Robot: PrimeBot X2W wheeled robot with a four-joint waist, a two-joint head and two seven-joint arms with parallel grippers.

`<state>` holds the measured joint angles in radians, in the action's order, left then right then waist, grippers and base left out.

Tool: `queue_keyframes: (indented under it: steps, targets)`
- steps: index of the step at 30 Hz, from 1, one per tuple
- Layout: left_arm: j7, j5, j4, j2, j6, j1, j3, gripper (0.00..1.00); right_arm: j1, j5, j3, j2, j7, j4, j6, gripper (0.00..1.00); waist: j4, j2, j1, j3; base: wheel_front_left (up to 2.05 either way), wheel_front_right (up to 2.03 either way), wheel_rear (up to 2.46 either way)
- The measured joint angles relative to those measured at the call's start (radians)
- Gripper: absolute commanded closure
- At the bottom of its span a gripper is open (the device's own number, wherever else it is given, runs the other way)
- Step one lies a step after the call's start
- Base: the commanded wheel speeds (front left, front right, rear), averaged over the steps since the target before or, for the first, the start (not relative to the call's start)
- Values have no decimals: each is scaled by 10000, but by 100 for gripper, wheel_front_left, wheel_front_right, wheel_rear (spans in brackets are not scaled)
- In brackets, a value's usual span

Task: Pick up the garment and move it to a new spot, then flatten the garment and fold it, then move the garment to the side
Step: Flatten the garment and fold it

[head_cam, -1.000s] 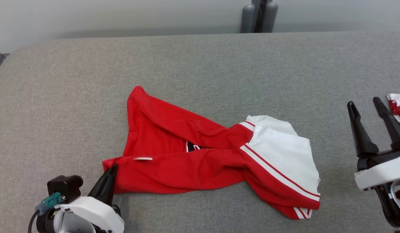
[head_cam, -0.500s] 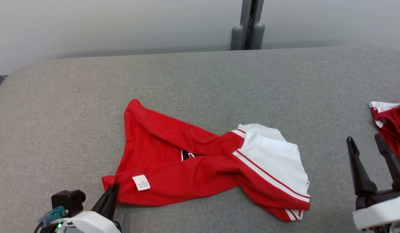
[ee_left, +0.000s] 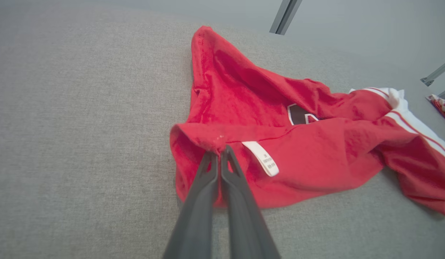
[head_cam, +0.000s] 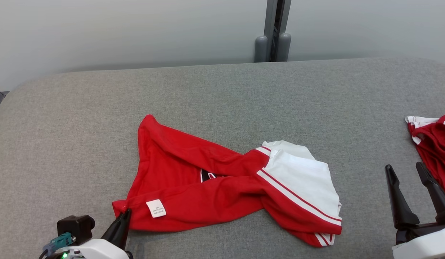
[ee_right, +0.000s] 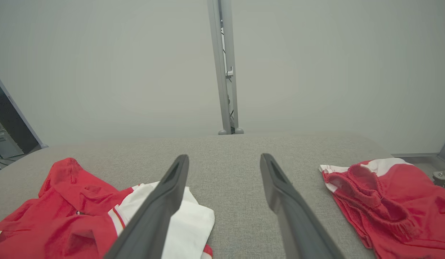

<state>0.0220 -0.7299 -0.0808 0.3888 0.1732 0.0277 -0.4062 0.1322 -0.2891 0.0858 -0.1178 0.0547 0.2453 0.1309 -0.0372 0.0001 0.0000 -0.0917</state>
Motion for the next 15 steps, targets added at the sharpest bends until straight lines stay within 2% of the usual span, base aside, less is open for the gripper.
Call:
queue_keyframes:
  steps: [8, 15]
  targets:
    - [48, 2, 88, 35, 54, 5, -35, 100, -123, -25, -73, -52, 81, -50, 0, 0, 20, 0, 0, -81, 0, 0, 0]
    - [44, 92, 182, 38, 52, -296, -86, 100, -1165, -376, -408, -945, 694, -1137, -2, 0, -29, 0, 0, -485, 0, 0, 0]
